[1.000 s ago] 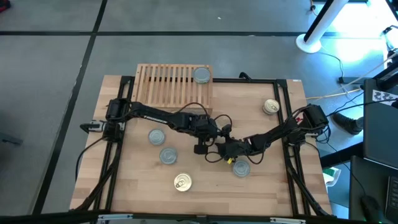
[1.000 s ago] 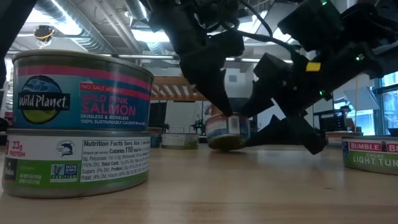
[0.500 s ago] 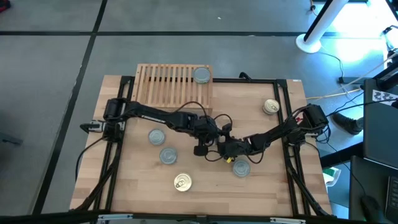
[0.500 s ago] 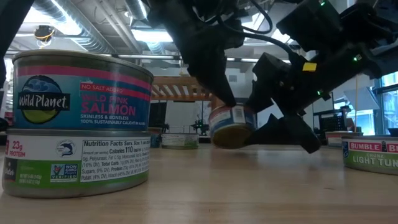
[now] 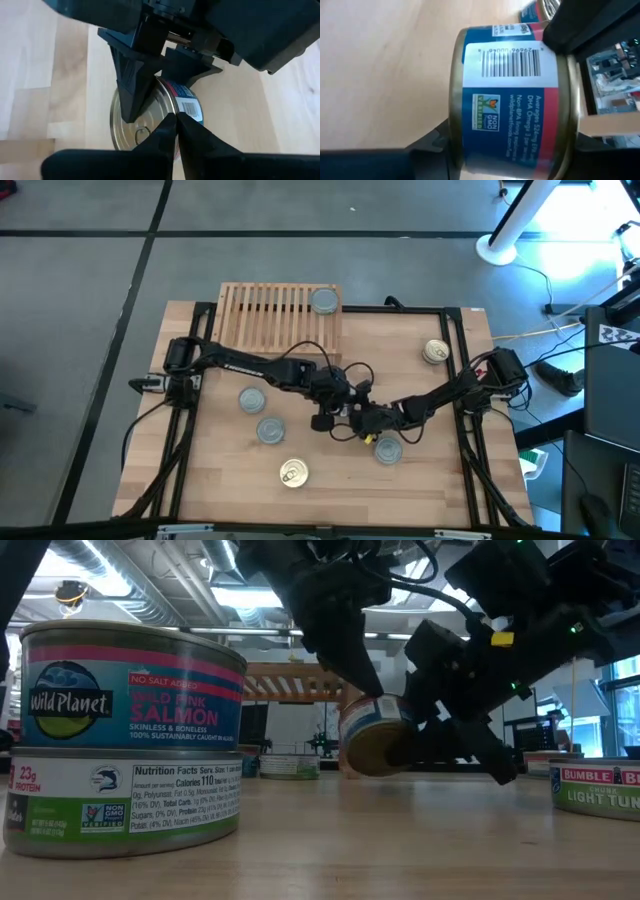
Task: Stack canned seafood by type on shelf
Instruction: Put the blue tuna can on the shelf
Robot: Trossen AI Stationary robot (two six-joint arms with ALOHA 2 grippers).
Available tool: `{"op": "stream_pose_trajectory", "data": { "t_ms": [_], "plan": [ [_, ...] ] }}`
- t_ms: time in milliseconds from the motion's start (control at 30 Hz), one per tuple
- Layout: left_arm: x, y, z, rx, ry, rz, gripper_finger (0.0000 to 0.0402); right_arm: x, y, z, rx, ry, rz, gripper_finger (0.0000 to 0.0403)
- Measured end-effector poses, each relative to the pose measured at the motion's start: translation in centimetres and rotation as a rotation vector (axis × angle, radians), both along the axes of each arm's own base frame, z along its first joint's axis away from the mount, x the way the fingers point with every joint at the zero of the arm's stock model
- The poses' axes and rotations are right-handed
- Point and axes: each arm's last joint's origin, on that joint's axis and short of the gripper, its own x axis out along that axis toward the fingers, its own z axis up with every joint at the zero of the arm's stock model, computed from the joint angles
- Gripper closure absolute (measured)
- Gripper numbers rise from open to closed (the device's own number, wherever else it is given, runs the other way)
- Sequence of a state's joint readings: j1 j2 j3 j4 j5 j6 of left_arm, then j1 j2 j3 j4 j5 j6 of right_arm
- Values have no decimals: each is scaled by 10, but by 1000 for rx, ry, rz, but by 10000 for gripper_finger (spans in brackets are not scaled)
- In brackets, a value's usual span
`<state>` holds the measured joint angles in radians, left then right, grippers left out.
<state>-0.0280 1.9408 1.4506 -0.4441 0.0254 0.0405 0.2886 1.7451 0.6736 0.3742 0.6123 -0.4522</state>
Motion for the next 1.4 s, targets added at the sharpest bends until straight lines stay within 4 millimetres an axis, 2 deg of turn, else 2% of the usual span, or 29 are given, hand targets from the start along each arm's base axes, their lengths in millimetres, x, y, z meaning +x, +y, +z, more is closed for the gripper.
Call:
{"op": "stream_pose_trajectory", "data": {
  "t_ms": [167,333,433,600,733,900,1100,1233,1400],
  "plan": [
    [-4,-1,7,-32,12,36,331,8,2,7,16,-24,10,219],
    [-23,-4,22,-28,92,41,286,18,5,19,14,-18,10,214],
    [-41,-6,41,-34,129,46,284,28,9,31,20,-37,32,211],
    [-79,-9,80,-53,166,75,306,46,14,57,-23,-65,86,218],
    [-109,-11,110,-40,142,84,323,63,9,82,-100,-108,106,214],
    [-146,-10,142,28,67,157,342,82,-18,113,-186,-153,67,206],
    [-182,-2,175,165,-98,306,361,99,-68,146,-275,-187,57,218],
    [-186,1,183,218,-169,372,370,103,-102,161,-286,-214,65,203],
    [-179,4,179,277,-165,356,378,101,-140,170,-256,-252,93,204]
  ]
}}
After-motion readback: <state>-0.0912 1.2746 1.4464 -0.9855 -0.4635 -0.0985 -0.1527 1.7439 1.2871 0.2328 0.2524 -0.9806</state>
